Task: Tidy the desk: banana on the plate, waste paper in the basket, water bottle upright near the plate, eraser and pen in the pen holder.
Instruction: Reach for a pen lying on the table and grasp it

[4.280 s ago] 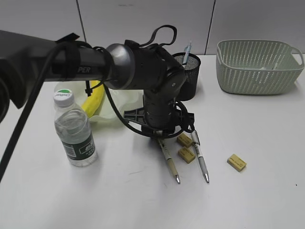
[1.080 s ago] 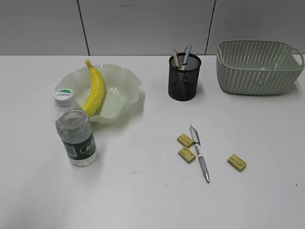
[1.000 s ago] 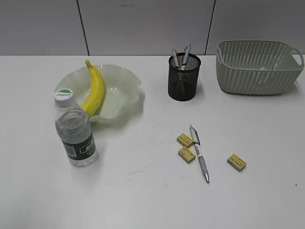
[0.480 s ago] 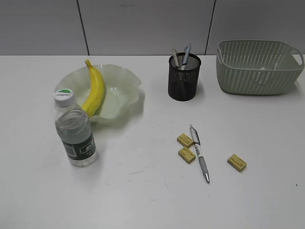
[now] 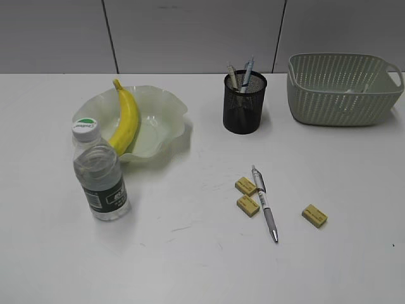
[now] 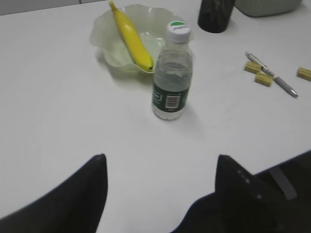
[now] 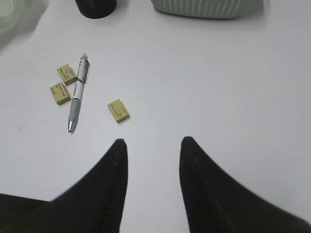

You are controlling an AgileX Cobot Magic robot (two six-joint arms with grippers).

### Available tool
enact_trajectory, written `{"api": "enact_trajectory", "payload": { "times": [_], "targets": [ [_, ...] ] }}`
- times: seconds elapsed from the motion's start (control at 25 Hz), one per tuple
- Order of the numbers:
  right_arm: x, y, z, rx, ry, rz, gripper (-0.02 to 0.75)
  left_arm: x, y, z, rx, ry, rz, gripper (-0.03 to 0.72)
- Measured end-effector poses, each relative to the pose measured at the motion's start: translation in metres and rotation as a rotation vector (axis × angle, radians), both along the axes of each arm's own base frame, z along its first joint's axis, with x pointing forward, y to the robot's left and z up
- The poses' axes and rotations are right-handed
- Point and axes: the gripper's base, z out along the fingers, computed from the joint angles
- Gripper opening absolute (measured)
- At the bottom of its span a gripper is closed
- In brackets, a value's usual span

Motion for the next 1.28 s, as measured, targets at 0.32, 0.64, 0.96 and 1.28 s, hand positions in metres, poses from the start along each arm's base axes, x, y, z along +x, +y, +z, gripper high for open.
{"api": "enact_trajectory", "payload": {
  "times": [0.32,0.64,0.96,1.28],
  "targets": [
    [0.126,0.050,-0.024,-0.005,0.206,0.122,0.298,-0.003,0.003,0.000,-0.001,-0.003,0.299,0.463],
    [0.221,0.126,-0.092,-0.073,0.440,0.197,0.343,-0.018,0.006,0.000,-0.034,-0.086,0.399,0.407],
    [0.263,0.154,-0.154,-0.110,0.625,0.166,0.383,-0.018,0.006,0.000,-0.032,-0.087,0.400,0.375],
    [0.275,0.160,-0.178,-0.109,0.667,0.139,0.373,-0.018,0.006,0.000,-0.032,-0.087,0.400,0.372]
  ]
}}
